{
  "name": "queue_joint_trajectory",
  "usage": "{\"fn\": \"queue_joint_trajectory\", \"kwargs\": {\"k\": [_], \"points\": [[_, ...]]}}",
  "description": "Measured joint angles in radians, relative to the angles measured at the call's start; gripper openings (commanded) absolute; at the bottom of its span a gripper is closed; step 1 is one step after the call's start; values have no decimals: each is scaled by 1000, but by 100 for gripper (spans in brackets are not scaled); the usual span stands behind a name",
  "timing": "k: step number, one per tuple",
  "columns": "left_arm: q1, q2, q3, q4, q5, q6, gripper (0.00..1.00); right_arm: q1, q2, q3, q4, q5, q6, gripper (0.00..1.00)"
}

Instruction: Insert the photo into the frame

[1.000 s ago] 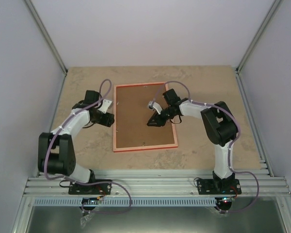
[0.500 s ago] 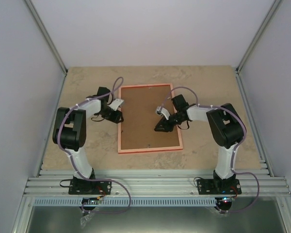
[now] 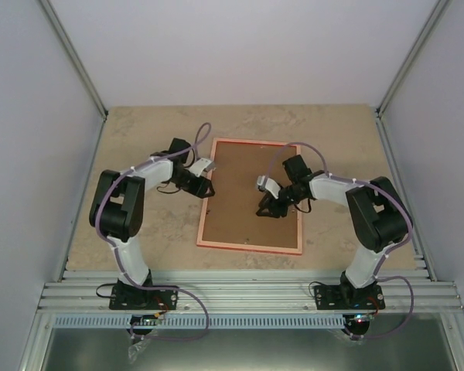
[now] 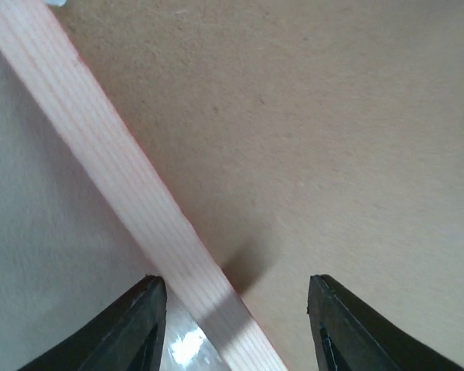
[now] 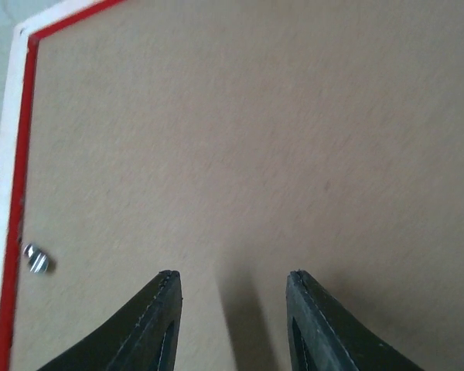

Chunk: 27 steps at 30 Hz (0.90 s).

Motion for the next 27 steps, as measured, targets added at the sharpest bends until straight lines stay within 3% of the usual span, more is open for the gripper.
{"fn": "queue_joint_trajectory", "kwargs": {"k": [9,17,27], "points": [[122,-101,-141,65,156,-178,47,178,67,192,166,40,-25,41],[116,-85,-194,93,190,-224,37,320,242,295,267,69,-56,42],[117,-63,-201,103,222,-229,24,364,309,312,334,169,-76,34]]}}
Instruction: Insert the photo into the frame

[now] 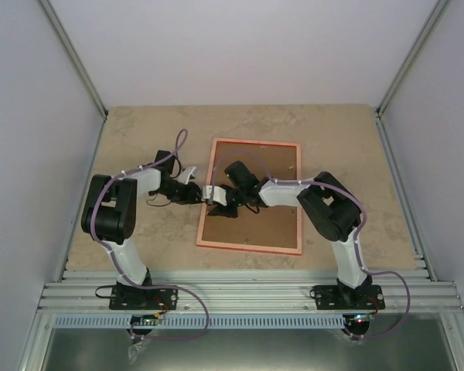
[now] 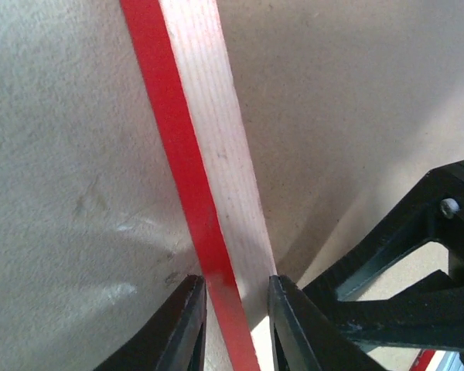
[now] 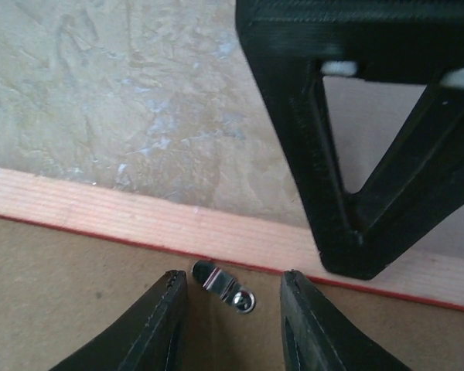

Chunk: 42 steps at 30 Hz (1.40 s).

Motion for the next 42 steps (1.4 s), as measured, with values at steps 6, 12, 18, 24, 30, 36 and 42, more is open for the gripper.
{"fn": "queue_joint_trajectory", "kwargs": {"k": [6,12,18,24,30,36,42], "points": [[3,0,-9,14,16,2,18,25,6,7,38,79,27,27],[8,-3,-14,31,18,2,16,32,6,7,49,119,67,24],[10,-7,-19,40,17,2,14,33,-1,-13,82,127,74,27],[10,-8,-19,40,19,2,15,16,-20,-30,65,105,63,29],[2,-26,-32,53,-11,6,19,-20,-59,-68,6,61,43,29],[-4,-37,-39,58,-31,18,17,-26,-60,-72,3,58,40,29],[-21,-47,-40,60,-50,24,15,-8,-44,-38,0,94,72,29]]}}
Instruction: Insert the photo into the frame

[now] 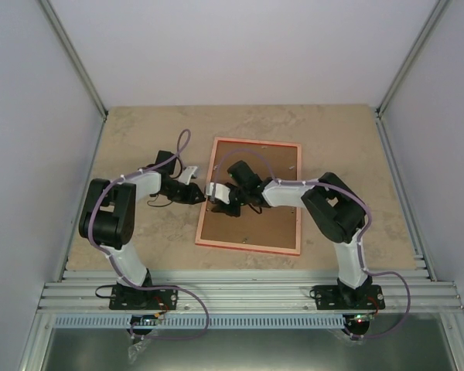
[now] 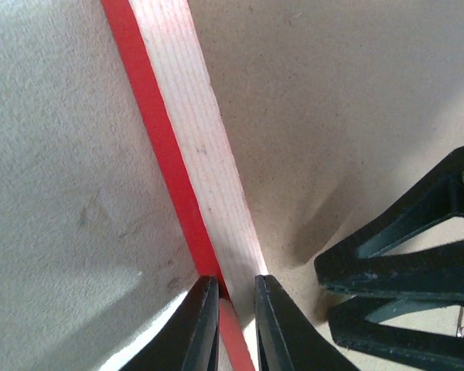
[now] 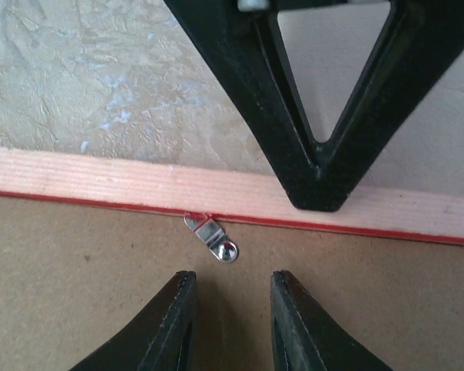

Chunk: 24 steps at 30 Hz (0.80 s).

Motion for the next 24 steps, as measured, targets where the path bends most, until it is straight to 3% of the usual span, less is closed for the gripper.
{"fn": "queue_joint_trajectory", "kwargs": {"k": [24], "points": [[-5,-2,5,-7,-17,-18,10,50,35,-13,115,31,-3,21]]}}
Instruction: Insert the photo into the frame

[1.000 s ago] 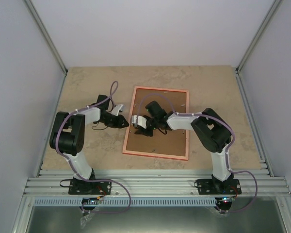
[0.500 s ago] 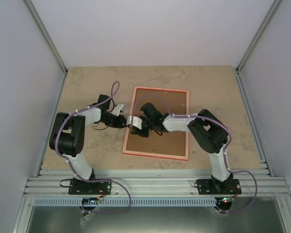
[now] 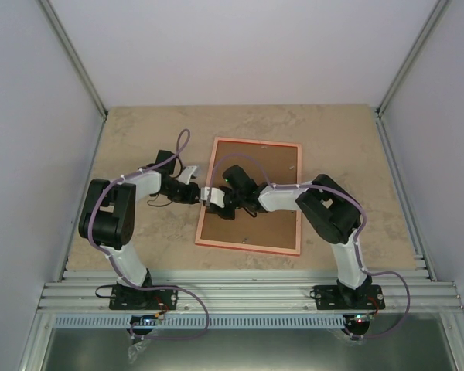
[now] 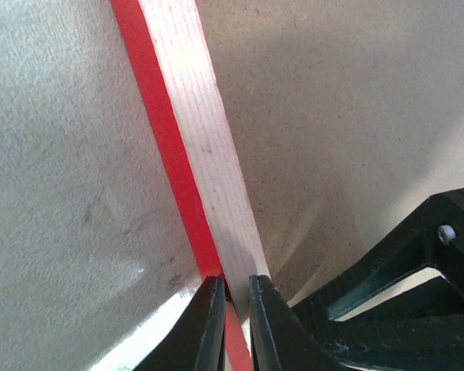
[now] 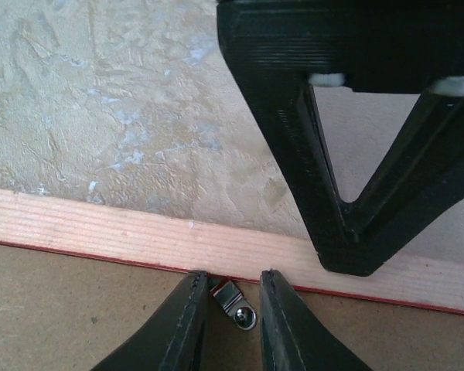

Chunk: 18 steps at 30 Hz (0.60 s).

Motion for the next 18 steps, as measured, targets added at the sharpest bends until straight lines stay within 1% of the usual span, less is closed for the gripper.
{"fn": "queue_joint_trajectory", "kwargs": {"k": [4,8,13,18], "points": [[0,0,0,0,0,-3,9,2,3,2,-2,-7,-18,12],[0,0,0,0,-1,-5,7,2,5,-2,-3,-11,-23,1],[0,-2,0,0,-2,-8,5,1,5,-10,10,-10,18,1],[0,-2,0,4,-4,-9,5,-7,8,-1,5,-15,102,1]]}}
